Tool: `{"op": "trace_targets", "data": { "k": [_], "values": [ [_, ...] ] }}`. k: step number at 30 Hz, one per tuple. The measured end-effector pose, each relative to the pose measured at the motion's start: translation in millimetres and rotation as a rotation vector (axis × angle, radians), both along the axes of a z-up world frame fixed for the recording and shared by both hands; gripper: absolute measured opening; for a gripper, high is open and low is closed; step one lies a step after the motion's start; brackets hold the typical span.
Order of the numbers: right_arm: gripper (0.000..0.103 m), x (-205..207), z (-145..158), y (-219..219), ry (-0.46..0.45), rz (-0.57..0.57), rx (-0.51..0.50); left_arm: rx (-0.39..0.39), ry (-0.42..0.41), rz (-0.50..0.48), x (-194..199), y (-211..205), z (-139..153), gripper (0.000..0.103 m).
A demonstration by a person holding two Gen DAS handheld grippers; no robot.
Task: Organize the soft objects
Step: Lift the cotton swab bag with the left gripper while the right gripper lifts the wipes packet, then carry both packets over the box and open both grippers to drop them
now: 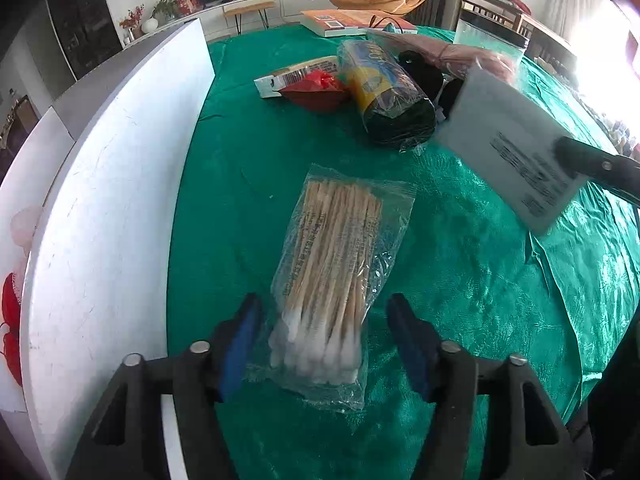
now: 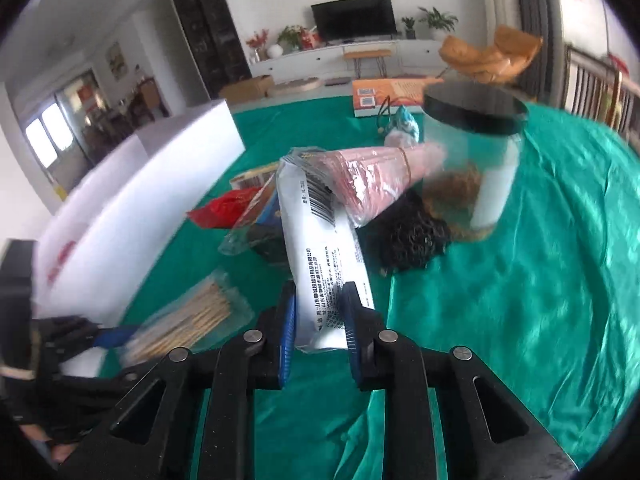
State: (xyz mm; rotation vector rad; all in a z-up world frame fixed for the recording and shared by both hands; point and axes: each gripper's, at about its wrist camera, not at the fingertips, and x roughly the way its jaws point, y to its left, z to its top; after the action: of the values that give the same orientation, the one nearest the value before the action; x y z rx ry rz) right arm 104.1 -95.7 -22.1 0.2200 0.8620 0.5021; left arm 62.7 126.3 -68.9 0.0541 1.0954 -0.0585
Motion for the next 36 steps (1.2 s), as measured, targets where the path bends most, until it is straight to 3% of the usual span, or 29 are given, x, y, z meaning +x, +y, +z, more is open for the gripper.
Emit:
{"op": "trace_targets", "data": {
  "k": [1,4,7,8,10,11,12,15,18,20,22,26,30,33,36],
  "values": [
    [0.02,-4.9,-2.5,-23.0,0.038,-0.026,0.066,0.011,-0.003,-0.005,0.9,-2.8,-2.9,0.082],
    [0.018,4.3,-23.2,-99.2,0.168,-0.158,0.239,0.038,-0.007,-0.023,1.5,-10.0,-9.4,0.082],
    [0.021,17.6,-34.8,-170.6,0.184,-0.357,0.202,0.033,-0.002,-0.035,3.0,-12.7,-8.5,0.082],
    [0.029,20.0,-32.1,-184.9,0.175,-0.419,0.112,0.034,0.002,-0.037,4.2,-12.9,-8.6,0.082],
    [0.051,20.7,-16.2,-192.0,0.116,-0.483,-0.168,0.033,0.005,-0.045,4.5,-12.8,-8.3,0.082],
    [0.067,21.4,-6.5,-187.2,0.072,-0.444,-0.262,0.032,0.005,-0.048,5.7,-12.3,-8.6,0.082],
    [0.077,19.9,2.2,-177.3,0.033,-0.371,-0.317,0.028,0.005,-0.049,7.4,-12.1,-8.9,0.082],
    [0.081,23.0,9.0,-134.2,-0.023,-0.122,-0.51,0.011,0.02,-0.041,14.4,-11.4,-9.9,0.083],
    [0.083,52.3,-20.5,-119.5,0.088,-0.06,-0.734,0.002,0.047,-0.035,19.6,-8.6,-10.5,0.085],
    [0.083,67.7,-35.0,-124.9,0.193,-0.005,-0.692,-0.014,0.058,-0.043,19.6,-7.1,-10.3,0.081],
    [0.074,76.5,-39.6,-131.7,0.228,0.003,-0.645,-0.018,0.031,-0.043,19.1,-5.6,-3.2,0.036],
    [0.062,113.7,-21.9,-159.1,0.253,-0.18,-0.486,-0.139,0.004,0.034,26.3,8.9,13.7,0.032],
    [0.061,142.1,17.1,-169.1,0.187,-0.336,-0.303,-0.253,-0.06,0.086,28.8,25.7,46.6,0.032],
    [0.061,147.8,57.1,-147.9,0.1,-0.349,-0.283,-0.31,-0.123,0.117,22.1,46.6,75.0,0.032],
    [0.061,141.3,93.6,-91.2,0.019,-0.233,-0.311,-0.327,-0.188,0.173,6.0,82.2,103.8,0.032]
  ]
}}
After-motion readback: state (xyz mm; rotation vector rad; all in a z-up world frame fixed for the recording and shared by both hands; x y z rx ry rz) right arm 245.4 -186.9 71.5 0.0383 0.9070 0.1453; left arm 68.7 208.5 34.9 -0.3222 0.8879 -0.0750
